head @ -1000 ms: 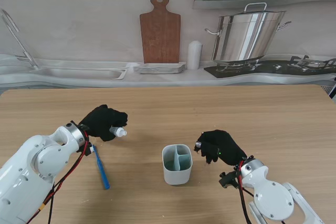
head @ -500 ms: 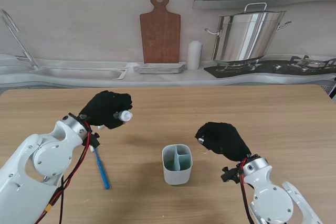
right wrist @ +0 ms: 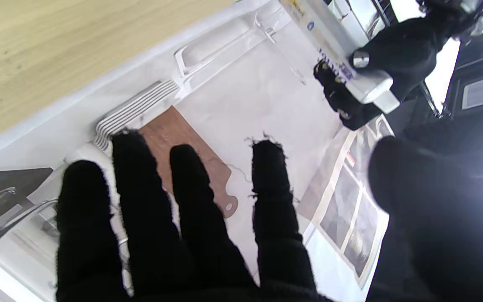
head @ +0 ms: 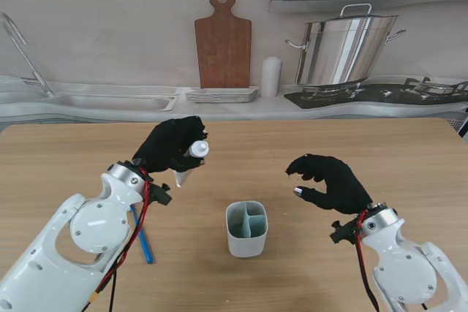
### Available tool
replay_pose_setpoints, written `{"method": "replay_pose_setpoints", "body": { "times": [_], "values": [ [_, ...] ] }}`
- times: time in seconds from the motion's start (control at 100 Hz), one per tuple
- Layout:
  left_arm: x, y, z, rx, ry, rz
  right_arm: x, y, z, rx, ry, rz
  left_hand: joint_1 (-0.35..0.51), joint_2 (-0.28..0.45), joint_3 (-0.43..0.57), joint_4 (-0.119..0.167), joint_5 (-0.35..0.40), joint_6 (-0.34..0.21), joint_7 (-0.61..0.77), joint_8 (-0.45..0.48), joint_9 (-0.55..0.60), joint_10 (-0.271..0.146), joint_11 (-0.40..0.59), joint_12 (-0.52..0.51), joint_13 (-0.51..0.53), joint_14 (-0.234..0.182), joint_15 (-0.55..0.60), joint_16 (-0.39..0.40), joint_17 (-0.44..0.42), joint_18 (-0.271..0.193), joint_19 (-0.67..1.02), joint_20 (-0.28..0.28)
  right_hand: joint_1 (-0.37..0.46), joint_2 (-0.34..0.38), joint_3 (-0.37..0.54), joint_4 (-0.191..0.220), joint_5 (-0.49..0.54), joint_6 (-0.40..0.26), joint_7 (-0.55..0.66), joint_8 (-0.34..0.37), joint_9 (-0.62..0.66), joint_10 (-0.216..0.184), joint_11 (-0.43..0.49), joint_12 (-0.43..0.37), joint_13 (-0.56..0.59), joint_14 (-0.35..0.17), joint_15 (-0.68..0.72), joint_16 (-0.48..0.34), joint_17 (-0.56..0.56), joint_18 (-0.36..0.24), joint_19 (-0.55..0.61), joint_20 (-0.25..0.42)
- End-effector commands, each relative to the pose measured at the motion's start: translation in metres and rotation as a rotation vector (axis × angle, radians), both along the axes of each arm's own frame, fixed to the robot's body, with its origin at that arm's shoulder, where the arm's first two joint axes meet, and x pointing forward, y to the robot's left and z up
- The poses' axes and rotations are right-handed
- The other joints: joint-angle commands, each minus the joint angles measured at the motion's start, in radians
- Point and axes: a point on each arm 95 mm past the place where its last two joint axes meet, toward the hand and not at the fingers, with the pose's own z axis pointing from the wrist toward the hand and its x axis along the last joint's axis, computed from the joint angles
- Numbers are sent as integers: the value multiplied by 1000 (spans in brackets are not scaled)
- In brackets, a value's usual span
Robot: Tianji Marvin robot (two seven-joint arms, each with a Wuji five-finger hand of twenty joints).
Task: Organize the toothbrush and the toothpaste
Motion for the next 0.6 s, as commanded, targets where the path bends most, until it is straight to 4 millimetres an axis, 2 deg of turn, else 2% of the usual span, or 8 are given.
{"method": "replay_pose_setpoints", "body": {
  "times": [0.0, 0.23, 0.59],
  "values": [
    [-9, -15, 11, -49, -15, -33, 2, -4, 1, -25, -9, 3, 169, 123, 341, 98, 91, -44, 37, -52, 93, 17, 118, 58, 52, 11, 12, 9, -2, 9, 17, 11, -38, -13, -6, -27, -40, -26, -9, 1, -29, -23, -23, -20, -27, -24, -18, -28, -28, 28, -21, -19],
    [-20, -38, 12, -203, 14, -65, 4, -14, -2, -67, -30, 14, 166, 112, 355, 100, 92, -34, 39, -55, 98, 25, 123, 60, 59, 10, 26, 2, 11, 11, 26, 15, -64, 6, -10, -31, -104, -18, -71, -24, -102, -42, -62, -32, -130, -44, -60, -78, -105, -15, -57, -60],
    [-37, -60, 6, -388, 110, -119, 4, -20, -11, -85, -24, 1, 166, 97, 375, 96, 97, -19, 40, -56, 103, 36, 131, 53, 68, 19, 39, -7, 20, 27, 31, 22, -69, 7, -10, -33, -129, -18, -48, -12, -156, -43, -67, -30, -193, -43, -60, -111, -142, -27, -73, -83]
  ]
}}
